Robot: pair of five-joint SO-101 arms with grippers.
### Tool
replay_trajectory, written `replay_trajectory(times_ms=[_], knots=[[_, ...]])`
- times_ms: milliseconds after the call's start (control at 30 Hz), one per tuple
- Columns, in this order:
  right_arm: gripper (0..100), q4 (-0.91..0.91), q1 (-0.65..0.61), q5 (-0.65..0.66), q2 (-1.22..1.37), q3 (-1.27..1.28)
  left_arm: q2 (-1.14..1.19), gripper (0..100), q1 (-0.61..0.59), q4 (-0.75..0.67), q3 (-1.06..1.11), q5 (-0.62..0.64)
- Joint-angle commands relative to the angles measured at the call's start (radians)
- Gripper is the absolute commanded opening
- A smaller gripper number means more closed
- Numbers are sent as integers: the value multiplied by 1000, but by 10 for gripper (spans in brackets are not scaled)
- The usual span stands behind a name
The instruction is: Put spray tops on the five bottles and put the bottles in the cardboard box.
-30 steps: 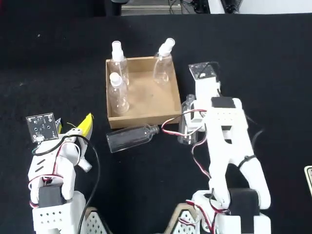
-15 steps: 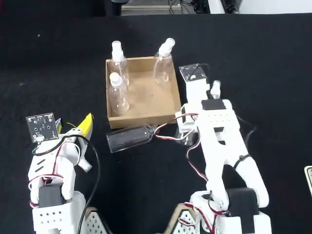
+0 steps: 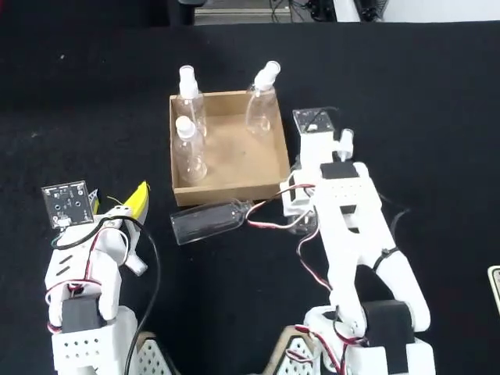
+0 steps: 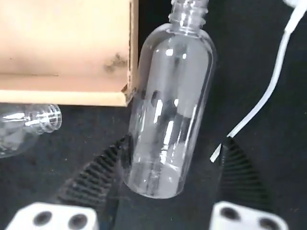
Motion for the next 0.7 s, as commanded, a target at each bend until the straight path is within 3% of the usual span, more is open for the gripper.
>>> replay_trajectory(times_ms=[0, 467, 533, 667], knots=[[256, 0, -15, 43, -5, 18, -12, 289, 4, -14, -15, 5], [253, -25, 37, 276, -7, 99, -12, 289, 4, -14, -13, 5], [214, -25, 71, 296, -12, 99, -12, 289, 4, -14, -13, 5], [41, -17, 167, 316, -15, 62, -12, 289, 4, -14, -13, 5]])
